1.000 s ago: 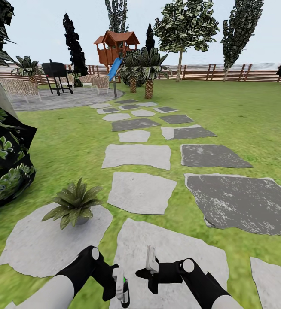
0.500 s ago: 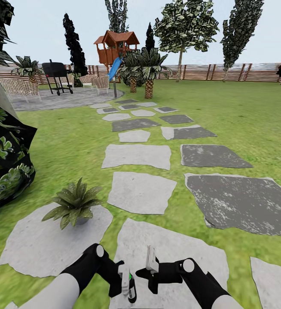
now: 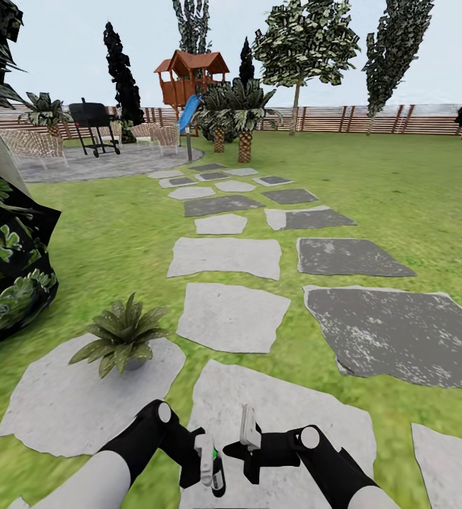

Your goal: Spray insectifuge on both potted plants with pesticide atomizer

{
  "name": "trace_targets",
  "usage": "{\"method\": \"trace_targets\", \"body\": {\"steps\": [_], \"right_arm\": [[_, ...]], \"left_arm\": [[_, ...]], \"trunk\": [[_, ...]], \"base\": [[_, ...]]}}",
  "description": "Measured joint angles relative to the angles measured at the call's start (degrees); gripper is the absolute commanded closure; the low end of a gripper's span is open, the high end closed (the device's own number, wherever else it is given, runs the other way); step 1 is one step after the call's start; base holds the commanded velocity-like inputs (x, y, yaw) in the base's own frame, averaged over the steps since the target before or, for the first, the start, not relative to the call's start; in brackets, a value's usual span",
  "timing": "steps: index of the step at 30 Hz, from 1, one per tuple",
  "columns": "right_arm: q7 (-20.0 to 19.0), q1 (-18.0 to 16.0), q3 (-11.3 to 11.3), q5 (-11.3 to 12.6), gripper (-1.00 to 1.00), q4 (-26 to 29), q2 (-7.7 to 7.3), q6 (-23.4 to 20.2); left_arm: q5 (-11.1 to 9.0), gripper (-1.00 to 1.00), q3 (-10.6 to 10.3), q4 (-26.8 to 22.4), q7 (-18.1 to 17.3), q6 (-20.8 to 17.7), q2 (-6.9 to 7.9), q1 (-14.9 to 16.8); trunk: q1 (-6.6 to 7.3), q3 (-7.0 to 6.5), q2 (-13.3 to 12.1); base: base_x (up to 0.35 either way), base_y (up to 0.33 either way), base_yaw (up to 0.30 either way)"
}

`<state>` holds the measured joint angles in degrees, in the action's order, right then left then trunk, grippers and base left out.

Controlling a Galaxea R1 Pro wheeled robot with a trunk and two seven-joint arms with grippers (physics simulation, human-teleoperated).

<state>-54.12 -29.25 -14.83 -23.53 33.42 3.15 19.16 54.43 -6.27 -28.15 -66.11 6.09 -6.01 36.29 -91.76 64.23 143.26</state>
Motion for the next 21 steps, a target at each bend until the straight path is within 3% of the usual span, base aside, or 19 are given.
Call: {"method": "trace_targets", "body": {"steps": [21], "right_arm": [[0.0, 0.0, 0.0, 0.0, 1.0, 0.0, 0.0, 0.05]], "left_arm": [[-0.04, 1.0, 0.09, 0.0, 0.0, 0.09, -1.16, -0.08]], "trunk": [[0.0, 0.0, 0.0]], "base": [[0.0, 0.0, 0.0]]}}
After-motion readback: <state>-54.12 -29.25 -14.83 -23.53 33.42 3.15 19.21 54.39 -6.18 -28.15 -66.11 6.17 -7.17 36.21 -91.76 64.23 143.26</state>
